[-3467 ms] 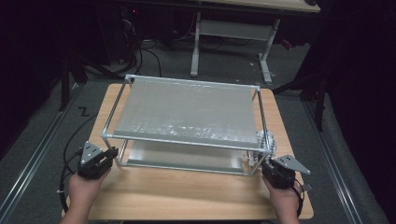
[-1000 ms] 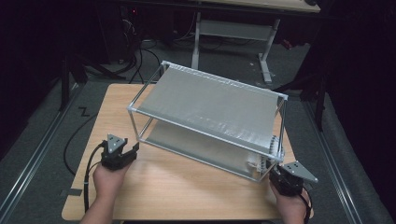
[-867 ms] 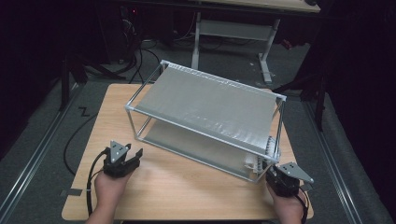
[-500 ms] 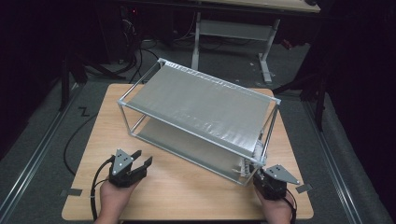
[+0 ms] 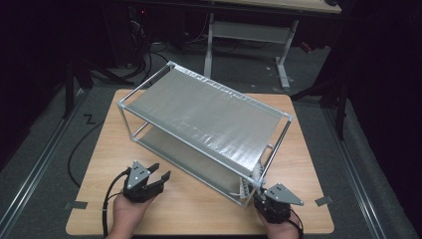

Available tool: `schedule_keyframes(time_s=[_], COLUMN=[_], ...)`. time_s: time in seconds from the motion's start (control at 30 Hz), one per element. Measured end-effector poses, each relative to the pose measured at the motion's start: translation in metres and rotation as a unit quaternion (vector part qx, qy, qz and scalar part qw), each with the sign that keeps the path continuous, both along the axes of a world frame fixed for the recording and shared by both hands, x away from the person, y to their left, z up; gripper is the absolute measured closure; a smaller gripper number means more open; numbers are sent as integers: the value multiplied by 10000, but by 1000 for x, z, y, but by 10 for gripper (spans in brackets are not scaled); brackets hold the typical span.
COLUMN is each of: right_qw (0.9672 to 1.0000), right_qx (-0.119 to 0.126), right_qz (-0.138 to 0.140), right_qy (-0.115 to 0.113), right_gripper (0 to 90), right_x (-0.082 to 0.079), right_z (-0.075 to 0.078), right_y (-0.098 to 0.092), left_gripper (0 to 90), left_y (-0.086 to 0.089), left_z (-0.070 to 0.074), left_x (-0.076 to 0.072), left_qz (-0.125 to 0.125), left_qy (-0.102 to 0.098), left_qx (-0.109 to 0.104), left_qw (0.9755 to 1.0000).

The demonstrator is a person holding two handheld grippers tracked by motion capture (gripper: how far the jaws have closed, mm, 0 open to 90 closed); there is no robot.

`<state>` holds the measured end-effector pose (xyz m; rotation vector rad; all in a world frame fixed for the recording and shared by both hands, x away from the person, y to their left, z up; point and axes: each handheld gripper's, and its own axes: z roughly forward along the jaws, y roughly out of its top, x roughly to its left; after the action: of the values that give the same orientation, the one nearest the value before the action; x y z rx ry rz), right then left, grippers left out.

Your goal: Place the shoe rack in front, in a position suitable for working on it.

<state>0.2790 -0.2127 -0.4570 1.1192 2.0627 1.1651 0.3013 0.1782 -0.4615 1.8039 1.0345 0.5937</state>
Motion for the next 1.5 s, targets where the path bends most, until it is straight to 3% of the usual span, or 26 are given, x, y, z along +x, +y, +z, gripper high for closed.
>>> schedule_keyframes(time_s=[0.3,0.43,0.5,0.6,0.83,0.97,1.37,1.5], right_qw=[9980,9959,9947,9941,9939,9937,9939,9945], right_qx=[-194,-291,-415,-284,-190,-178,-89,-152], right_qz=[-589,-846,-938,-1048,-1076,-1089,-1072,-1001], right_qy=[-152,-142,-120,-8,162,201,229,267], right_gripper=[774,774,774,774,774,774,773,773], right_x=[-12,-19,-16,-8,2,4,5,7], right_z=[6,4,1,-2,-9,-10,-9,-12], right_y=[-51,-77,-87,-94,-97,-97,-99,-96], left_gripper=[436,368,364,359,361,357,376,406], left_y=[-33,-52,-61,-79,-118,-135,-189,-201], left_z=[6,8,6,4,-2,0,11,8], left_x=[-3,-4,-6,-11,-24,-25,-26,-27], left_qz=[-467,-642,-756,-963,-1449,-1601,-2125,-2245], left_qy=[-178,-130,-91,-70,-152,-118,-193,-216], left_qx=[-52,-112,-68,-9,-20,-206,-342,-237], left_qw=[9987,9978,9971,9953,9893,9868,9764,9739])
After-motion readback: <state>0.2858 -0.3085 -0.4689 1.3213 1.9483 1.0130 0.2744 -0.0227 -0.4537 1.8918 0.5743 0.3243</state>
